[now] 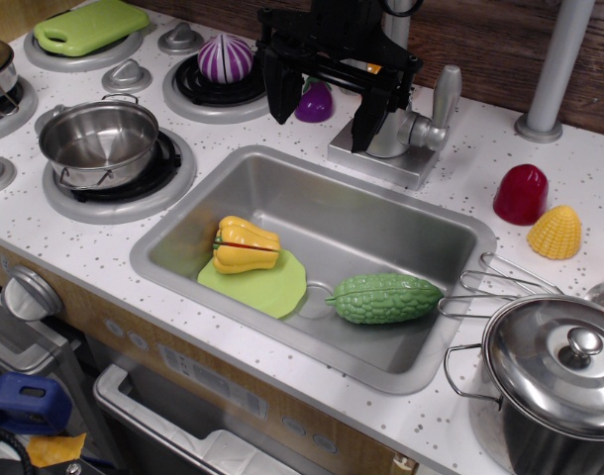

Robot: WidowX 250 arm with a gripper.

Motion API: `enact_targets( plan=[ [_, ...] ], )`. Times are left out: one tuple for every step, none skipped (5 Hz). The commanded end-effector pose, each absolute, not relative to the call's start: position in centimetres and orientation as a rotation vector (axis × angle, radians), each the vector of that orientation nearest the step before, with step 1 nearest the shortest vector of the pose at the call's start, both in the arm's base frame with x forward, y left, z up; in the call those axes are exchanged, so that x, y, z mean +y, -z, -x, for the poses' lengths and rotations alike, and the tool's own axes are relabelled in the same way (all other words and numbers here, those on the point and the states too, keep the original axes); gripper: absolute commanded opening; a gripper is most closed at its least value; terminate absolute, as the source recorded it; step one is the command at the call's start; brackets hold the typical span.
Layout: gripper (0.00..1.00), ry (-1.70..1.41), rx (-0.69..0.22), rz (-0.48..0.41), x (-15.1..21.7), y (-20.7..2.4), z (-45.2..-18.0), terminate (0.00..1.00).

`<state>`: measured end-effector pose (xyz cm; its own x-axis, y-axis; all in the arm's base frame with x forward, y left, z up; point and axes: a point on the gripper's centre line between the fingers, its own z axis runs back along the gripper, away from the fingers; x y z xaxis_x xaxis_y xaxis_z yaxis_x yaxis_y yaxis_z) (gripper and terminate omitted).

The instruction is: Turn faucet front to left

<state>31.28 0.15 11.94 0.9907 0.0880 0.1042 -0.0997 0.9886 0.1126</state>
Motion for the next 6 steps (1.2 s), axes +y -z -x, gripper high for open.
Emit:
enact_targets(
  plan=[
    [1.0,-0.094,-0.099,-0.118,0.1,-11.9,-31.3,0.0],
    [1.0,-0.1,-0.158,-0.145,0.9,-12.9,-32.2,0.0],
    [1.0,-0.114,-0.242,-0.133,1.8,-14.1,-33.6,0.0],
    [1.0,-0.161,-0.336,-0.166,2.1,-14.8,-35.0,0.0],
    [1.0,-0.16,-0.401,-0.189,2.7,-14.8,-36.6,0.0],
    [1.0,-0.127,-0.449,-0.171,3.7,-14.4,-37.5,0.0]
  ],
)
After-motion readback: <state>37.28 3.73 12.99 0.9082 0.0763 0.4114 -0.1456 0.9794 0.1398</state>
